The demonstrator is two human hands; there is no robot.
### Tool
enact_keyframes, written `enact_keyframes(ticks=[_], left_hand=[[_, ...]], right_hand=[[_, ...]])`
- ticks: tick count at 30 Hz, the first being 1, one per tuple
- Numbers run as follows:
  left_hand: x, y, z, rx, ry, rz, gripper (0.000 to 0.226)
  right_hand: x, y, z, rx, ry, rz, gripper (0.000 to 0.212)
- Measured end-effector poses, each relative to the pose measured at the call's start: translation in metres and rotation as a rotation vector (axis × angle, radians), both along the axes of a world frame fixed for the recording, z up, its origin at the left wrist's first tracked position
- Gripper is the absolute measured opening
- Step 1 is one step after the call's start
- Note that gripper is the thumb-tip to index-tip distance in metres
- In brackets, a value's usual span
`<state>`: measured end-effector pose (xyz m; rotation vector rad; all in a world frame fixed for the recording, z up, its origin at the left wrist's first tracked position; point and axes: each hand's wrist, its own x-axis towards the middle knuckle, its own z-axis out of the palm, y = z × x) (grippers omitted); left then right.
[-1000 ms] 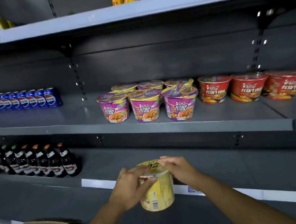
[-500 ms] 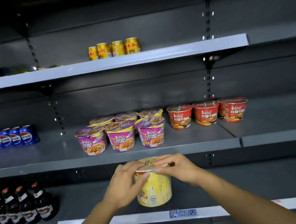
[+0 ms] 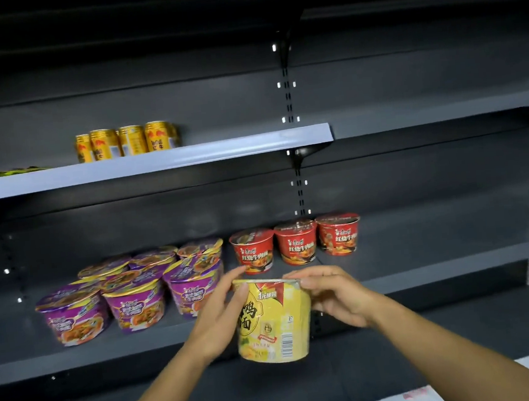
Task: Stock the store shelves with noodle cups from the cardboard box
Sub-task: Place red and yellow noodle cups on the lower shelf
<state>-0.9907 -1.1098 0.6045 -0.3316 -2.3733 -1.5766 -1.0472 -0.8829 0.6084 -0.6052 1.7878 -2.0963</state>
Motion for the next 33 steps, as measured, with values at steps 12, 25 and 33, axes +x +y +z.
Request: enact_keyframes(ticks=[12,25,33], left_hand=[[-0.052,0.14,0.029,0.02,0.168,0.179,0.007],[-0.092,0.224,0.035,-0.352,0.39,0.438,0.045],[-0.154,0.236,0.031,-0.394,0.46,0.194,0.036]], right_hand=[[-0.027,0.112,0.035,0.32,0.23,-0.166,0.054],[-0.054,0.166,0.04,0.616,0.558,-0.378,0.051],[-0.105,0.189,0.032,0.675,0.543,-0.54,0.068]])
